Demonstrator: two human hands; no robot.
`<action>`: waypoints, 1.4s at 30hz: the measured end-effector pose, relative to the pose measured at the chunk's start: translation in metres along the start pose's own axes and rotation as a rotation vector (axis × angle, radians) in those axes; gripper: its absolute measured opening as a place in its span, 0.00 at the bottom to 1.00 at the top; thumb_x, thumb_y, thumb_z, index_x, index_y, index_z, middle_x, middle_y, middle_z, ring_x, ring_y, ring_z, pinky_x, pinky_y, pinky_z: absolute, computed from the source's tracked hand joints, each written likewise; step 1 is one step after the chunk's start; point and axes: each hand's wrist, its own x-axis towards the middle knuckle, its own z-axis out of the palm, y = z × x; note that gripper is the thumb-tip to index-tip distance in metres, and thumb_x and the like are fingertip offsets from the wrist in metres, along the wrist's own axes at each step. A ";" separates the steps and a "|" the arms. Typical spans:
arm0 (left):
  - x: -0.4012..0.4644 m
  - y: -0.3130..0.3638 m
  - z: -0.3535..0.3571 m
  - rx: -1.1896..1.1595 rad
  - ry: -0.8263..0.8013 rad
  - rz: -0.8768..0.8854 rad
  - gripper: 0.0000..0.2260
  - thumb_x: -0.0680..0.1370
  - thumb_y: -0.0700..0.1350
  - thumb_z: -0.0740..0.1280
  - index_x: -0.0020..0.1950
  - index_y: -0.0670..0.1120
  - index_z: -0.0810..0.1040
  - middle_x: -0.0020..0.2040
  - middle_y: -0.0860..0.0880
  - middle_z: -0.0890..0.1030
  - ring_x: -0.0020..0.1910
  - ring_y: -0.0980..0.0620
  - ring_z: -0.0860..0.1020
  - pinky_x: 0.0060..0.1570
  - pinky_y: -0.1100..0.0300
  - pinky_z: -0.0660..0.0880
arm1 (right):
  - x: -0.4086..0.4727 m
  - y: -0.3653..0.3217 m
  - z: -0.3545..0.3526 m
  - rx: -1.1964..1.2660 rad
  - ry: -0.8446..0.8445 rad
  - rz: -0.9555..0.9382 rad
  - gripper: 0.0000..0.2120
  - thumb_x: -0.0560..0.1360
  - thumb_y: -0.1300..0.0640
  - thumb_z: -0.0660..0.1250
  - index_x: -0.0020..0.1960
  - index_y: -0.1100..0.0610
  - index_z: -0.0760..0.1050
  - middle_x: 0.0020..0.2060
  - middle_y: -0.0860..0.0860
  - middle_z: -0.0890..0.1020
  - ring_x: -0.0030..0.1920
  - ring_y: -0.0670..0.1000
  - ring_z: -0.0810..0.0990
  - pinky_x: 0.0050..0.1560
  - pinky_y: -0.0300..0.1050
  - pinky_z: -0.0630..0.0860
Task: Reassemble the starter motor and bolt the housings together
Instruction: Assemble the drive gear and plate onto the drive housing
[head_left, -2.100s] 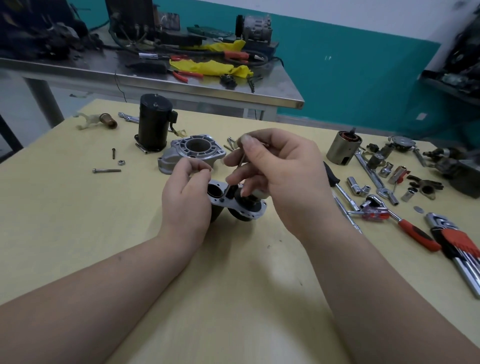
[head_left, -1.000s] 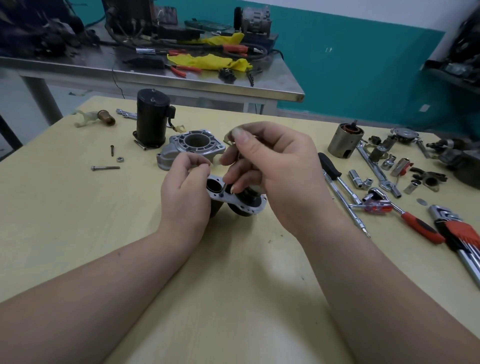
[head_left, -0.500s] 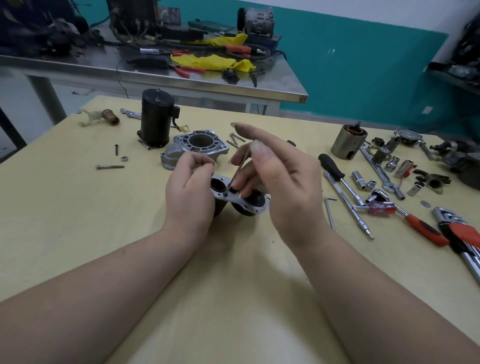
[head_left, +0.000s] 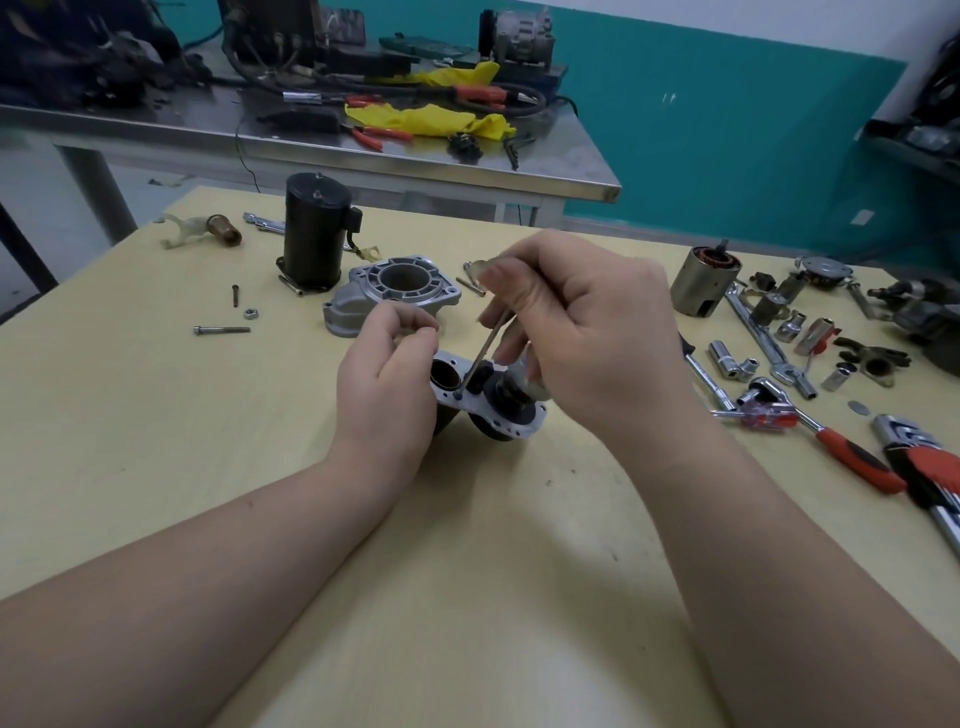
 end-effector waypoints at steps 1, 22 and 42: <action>-0.001 0.000 0.000 0.011 -0.007 -0.002 0.04 0.77 0.46 0.64 0.45 0.52 0.79 0.36 0.60 0.76 0.37 0.61 0.72 0.41 0.58 0.69 | 0.001 0.001 -0.006 -0.079 -0.038 -0.017 0.12 0.85 0.54 0.67 0.49 0.60 0.83 0.35 0.50 0.85 0.31 0.48 0.84 0.31 0.43 0.77; -0.004 -0.009 -0.002 0.132 -0.107 0.095 0.04 0.78 0.47 0.63 0.48 0.54 0.77 0.28 0.56 0.69 0.28 0.59 0.66 0.27 0.66 0.63 | -0.013 -0.026 -0.025 -0.744 -0.178 0.112 0.27 0.87 0.43 0.56 0.32 0.50 0.56 0.26 0.46 0.64 0.32 0.58 0.67 0.31 0.47 0.53; 0.052 0.002 -0.058 0.183 -0.678 0.074 0.15 0.76 0.51 0.72 0.63 0.55 0.85 0.55 0.41 0.85 0.54 0.37 0.86 0.60 0.36 0.80 | 0.001 0.069 -0.041 -0.348 0.016 0.183 0.08 0.80 0.52 0.75 0.56 0.54 0.89 0.44 0.48 0.88 0.47 0.51 0.85 0.52 0.52 0.81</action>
